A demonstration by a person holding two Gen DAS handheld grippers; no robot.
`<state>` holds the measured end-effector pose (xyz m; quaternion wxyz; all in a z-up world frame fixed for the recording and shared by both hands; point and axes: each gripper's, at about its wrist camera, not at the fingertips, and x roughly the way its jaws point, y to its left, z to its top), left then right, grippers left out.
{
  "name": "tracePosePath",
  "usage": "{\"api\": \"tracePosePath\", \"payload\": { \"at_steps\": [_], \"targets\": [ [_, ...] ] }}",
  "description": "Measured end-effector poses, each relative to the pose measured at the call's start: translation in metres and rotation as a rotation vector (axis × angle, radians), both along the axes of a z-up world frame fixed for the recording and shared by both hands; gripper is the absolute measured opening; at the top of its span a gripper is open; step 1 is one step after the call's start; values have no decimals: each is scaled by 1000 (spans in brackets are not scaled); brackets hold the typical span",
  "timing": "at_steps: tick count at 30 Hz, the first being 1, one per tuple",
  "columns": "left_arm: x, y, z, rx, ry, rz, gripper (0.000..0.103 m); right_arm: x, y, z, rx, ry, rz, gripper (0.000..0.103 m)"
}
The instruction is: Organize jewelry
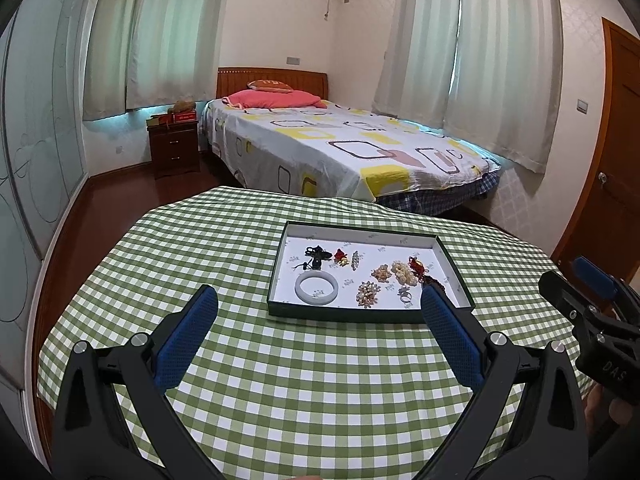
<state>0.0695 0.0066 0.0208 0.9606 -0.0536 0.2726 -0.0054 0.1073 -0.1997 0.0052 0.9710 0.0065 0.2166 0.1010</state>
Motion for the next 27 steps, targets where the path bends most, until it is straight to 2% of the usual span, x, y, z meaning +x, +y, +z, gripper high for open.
{"api": "tracePosePath", "payload": {
  "at_steps": [19, 23, 27],
  "targets": [
    [1, 2, -2, -11, -1, 1, 99, 1, 1, -4, -1, 5, 2, 85],
    [2, 3, -4, -33, 7, -19, 99, 2, 1, -3, 0, 5, 2, 85],
    [2, 3, -4, -16, 3, -6, 99, 1, 2, -5, -1, 7, 2, 85]
  ]
}}
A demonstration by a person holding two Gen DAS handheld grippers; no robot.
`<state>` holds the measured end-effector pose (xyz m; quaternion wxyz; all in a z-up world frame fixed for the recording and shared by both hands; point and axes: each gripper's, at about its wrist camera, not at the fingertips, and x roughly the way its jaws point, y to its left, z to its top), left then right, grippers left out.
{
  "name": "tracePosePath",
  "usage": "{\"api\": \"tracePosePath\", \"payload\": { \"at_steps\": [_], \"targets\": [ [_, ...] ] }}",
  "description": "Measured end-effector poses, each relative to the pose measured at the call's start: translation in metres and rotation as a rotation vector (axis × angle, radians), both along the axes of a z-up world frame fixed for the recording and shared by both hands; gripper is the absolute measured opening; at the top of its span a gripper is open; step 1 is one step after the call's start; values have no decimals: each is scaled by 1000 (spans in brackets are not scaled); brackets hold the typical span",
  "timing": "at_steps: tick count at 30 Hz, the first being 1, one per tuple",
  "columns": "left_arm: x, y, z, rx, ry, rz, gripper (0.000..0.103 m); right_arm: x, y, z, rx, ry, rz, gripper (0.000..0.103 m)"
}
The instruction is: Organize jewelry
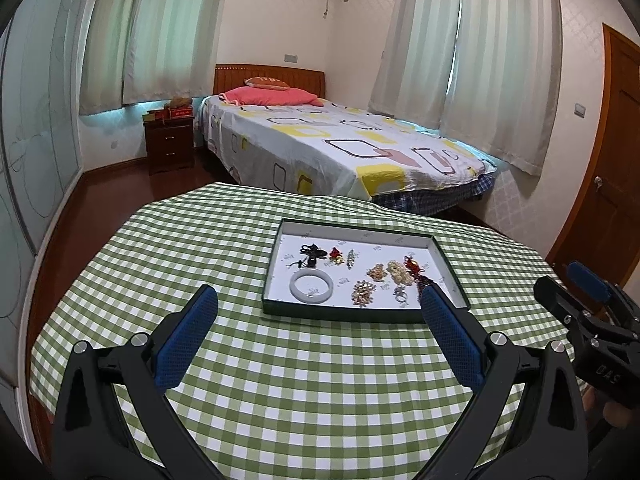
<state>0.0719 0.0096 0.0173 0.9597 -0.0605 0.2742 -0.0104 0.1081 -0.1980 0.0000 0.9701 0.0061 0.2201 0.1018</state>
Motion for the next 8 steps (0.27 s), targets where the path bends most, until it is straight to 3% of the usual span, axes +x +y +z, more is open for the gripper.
{"api": "tracePosePath", "payload": {
  "at_steps": [8],
  "targets": [
    [3, 5, -2, -16, 9, 8, 99, 2, -1, -3, 3, 3, -3, 85]
  ]
}}
